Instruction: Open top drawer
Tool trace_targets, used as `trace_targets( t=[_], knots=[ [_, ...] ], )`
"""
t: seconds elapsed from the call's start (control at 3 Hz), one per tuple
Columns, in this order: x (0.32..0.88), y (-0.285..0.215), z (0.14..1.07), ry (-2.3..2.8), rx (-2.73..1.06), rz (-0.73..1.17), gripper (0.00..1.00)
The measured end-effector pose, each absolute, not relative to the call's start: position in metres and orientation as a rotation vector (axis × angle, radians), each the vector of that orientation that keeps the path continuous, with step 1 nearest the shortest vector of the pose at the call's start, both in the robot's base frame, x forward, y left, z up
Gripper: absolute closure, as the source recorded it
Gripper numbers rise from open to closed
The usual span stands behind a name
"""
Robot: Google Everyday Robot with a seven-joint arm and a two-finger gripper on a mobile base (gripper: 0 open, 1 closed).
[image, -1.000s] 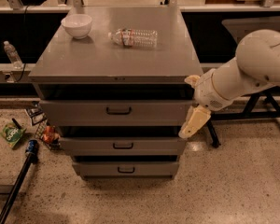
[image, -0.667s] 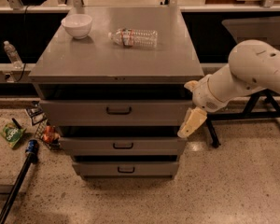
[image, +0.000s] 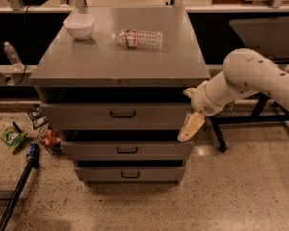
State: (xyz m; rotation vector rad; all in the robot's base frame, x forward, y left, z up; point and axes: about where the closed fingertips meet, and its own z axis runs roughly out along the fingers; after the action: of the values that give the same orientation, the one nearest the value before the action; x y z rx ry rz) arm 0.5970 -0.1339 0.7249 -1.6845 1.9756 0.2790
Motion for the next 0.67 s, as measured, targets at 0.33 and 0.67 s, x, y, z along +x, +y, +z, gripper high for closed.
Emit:
trace_targets(
  t=[0.33, 0.67],
  knots=[
    [0.612, -0.125, 0.708, 1.946, -1.722, 0.297, 0.00],
    [0.623, -0.121, 0.693, 1.930, -1.752, 0.309, 0.00]
  ],
)
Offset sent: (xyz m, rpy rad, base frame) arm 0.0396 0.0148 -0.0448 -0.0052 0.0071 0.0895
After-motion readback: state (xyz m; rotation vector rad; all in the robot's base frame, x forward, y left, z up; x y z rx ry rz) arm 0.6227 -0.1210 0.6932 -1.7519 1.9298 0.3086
